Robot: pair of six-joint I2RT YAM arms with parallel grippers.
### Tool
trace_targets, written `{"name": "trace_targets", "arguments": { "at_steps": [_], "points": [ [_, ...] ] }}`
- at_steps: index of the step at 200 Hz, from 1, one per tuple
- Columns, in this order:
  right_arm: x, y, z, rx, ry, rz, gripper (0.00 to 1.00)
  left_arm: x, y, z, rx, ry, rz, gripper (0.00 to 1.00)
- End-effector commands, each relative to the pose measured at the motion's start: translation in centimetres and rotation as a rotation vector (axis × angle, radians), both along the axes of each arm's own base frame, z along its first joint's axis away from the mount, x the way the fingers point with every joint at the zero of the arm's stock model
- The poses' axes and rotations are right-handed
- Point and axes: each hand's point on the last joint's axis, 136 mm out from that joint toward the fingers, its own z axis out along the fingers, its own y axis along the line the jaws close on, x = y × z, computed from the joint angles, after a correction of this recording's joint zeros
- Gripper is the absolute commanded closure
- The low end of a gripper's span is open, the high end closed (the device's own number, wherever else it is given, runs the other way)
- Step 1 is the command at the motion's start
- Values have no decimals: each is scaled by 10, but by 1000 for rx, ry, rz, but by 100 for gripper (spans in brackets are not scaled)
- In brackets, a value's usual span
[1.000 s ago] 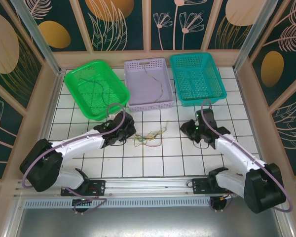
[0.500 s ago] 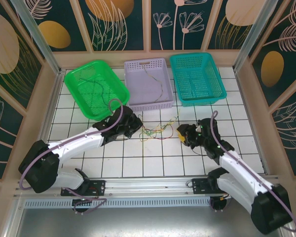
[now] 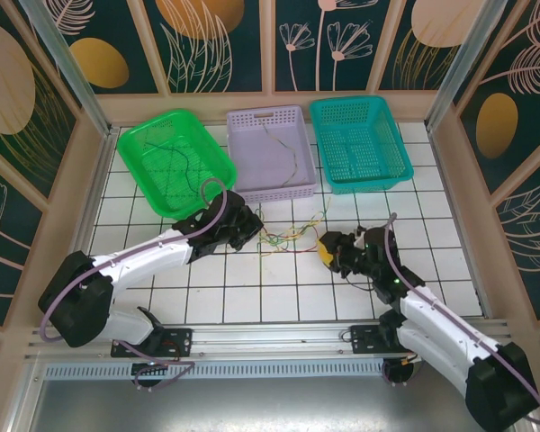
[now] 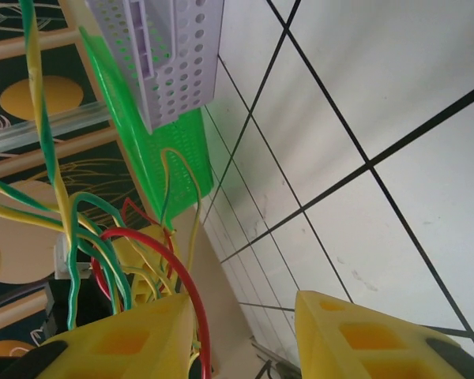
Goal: Untangle the cables
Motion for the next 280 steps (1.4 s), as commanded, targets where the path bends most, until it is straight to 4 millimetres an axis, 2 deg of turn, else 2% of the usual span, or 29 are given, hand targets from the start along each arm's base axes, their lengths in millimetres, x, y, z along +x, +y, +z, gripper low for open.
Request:
{"name": "trace_targets", "arguments": {
  "at_steps": [1,17,34,51,58,68,74,93,106,114,118,129,154,171,200,227,248,280],
  "points": [
    [11,17,26,47,-80,24,65,4,-9,8,-41,0,-5,100],
    [14,22,22,35,-73,33,76,4,-11,9,-45,-1,-9,100],
    [23,22,24,-24,-107,35,100,3,-13,8,-48,2,-20,100],
    [31,19,26,-182,-178,81,100,-1,-11,5,-37,10,-34,100],
    [33,18,24,-256,-195,112,100,-3,-8,5,-24,11,-39,88],
    [35,15,22,-335,-229,149,100,-3,-1,8,13,-5,-33,62],
    [34,13,20,-368,-243,163,100,-3,4,12,35,-22,-27,52],
    [33,11,16,-444,-294,222,100,1,17,33,104,-99,-22,35],
    [33,10,13,-489,-307,258,100,3,24,47,161,-139,-36,30],
    [34,11,13,-510,-320,277,100,3,24,49,193,-159,-70,30],
    [34,11,14,-515,-329,282,100,7,19,61,184,-188,-92,30],
    [35,13,16,-519,-350,298,100,8,7,68,174,-223,-162,30],
    [38,20,18,-520,-354,335,100,7,-40,84,46,-293,-351,28],
    [39,22,21,-515,-362,347,100,6,-63,83,58,-310,-436,25],
    [38,28,29,-487,-381,369,100,0,-91,72,149,-339,-559,23],
    [36,32,35,-461,-391,382,100,0,-100,59,208,-370,-608,24],
    [34,35,40,-441,-400,393,100,8,-98,46,263,-380,-602,24],
    [28,35,44,-417,-399,397,100,19,-105,41,271,-406,-592,27]
  ]
}}
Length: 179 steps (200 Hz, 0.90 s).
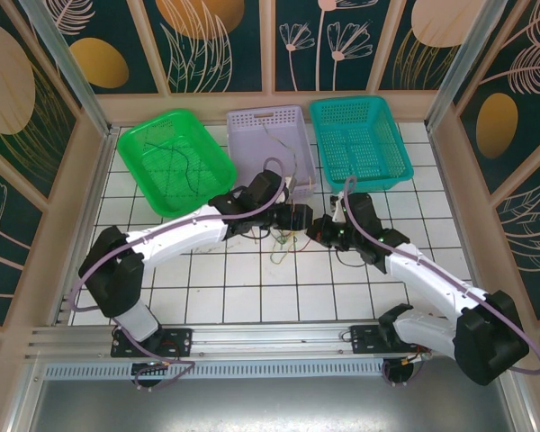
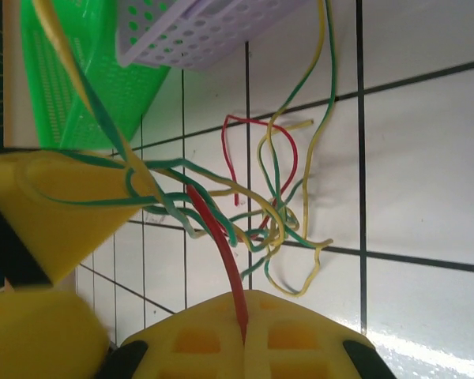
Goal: Untangle the cables
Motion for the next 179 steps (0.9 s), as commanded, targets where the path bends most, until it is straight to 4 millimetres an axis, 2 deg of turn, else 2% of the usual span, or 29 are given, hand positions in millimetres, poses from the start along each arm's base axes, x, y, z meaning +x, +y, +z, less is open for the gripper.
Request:
{"name": "trace_targets", "arguments": {
  "at_steps": [1,3,6,12,22,50,72,82,125,158,179],
  "points": [
    [-3,8,24,53,-50,41,100,16,-7,4,14,-69,-1,28],
    [-3,8,25,54,-50,44,100,17,-7,5,15,-71,4,29],
    [-4,8,25,56,-49,44,100,18,-8,-7,36,-54,8,30],
    [-5,8,25,57,-47,46,100,21,-7,-14,51,-48,20,33],
    [-6,7,24,56,-41,45,100,23,-9,-18,54,-45,29,39],
    [-8,4,27,56,-47,37,100,29,-7,-26,69,-51,55,66],
    [-6,-5,33,37,-62,4,100,31,9,-37,152,-56,99,92],
    [-2,-13,37,28,-73,-24,100,30,21,-45,208,-55,120,100],
    [16,-69,66,2,-133,-199,100,14,68,-76,400,-12,172,100],
    [32,-112,95,-56,-192,-332,100,5,98,-87,501,3,221,100],
    [41,-140,120,-75,-244,-435,100,0,110,-93,551,21,237,100]
  ]
}}
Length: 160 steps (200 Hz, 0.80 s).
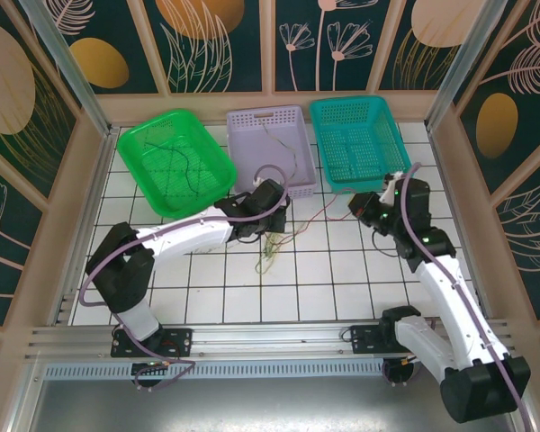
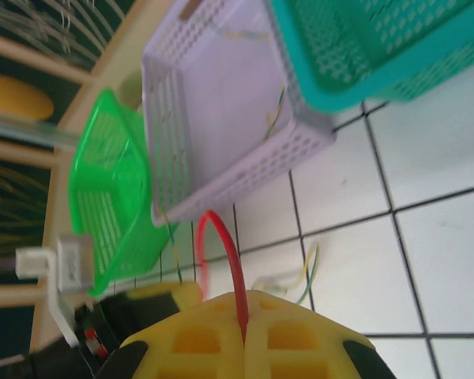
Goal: Untangle the cables
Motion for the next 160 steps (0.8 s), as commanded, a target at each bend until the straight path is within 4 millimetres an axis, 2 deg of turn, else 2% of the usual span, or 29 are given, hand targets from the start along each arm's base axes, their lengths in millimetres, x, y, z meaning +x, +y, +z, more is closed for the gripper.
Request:
{"name": "trace_targets", "arguments": {
  "at_steps": [1,7,12,44,57,80,90,97,105,117,135,160],
  "points": [
    [4,-31,28,-60,-54,-101,100,-24,53,-43,237,107,52,100],
    [6,-37,36,-65,-66,-125,100,-26,56,-45,251,113,58,100],
    [7,-43,44,-68,-81,-149,100,-26,58,-36,239,99,66,100],
    [14,-68,84,-98,-154,-263,100,-29,70,-42,262,105,105,100],
    [17,-70,92,-103,-165,-275,100,-29,70,-42,264,103,116,100],
    [23,-62,96,-73,-174,-236,100,-25,66,-38,244,100,129,100],
    [25,-58,97,-60,-180,-218,100,-23,61,-32,225,98,130,89],
    [26,-57,98,-55,-181,-210,100,-21,58,-27,209,96,139,75],
    [27,-55,100,-52,-187,-198,100,-19,54,-17,181,90,154,60],
    [27,-51,104,-44,-198,-178,100,-15,49,1,125,78,178,47],
    [27,-44,108,-25,-211,-137,100,-8,38,42,10,41,226,37],
    [26,-29,115,26,-237,-63,100,3,28,102,-159,-19,290,31]
  ]
}}
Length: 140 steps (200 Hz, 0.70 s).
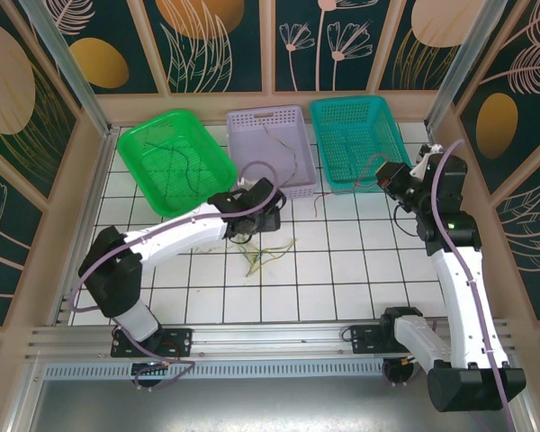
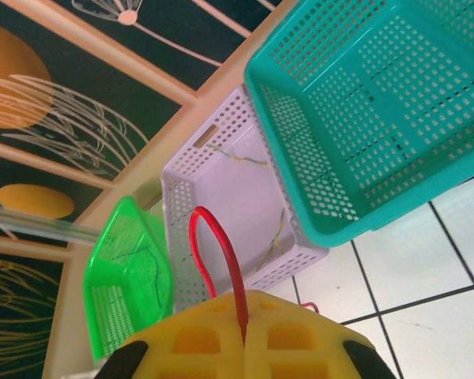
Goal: Untangle the cables
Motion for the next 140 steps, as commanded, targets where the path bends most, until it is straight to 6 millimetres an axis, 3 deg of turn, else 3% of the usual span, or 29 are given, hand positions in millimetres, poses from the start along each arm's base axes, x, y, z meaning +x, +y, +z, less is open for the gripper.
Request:
{"name": "trace_targets", "arguments": {
  "at_steps": [1,32,62,98,122,140],
  "points": [
    [0,17,30,39,-104,103,100,10,-6,76,-184,-95,97,30],
    [0,34,39,76,-131,170,100,13,-16,115,-342,-105,166,28],
    [2,49,48,94,-149,214,100,7,-51,138,-630,-26,164,31],
    [3,69,53,108,-152,266,100,-8,-78,121,-876,162,203,34],
    [-1,87,57,120,-157,312,100,-16,-70,98,-987,293,368,31],
    [-6,101,57,135,-155,352,100,-15,-59,101,-1124,314,489,30]
  ]
}}
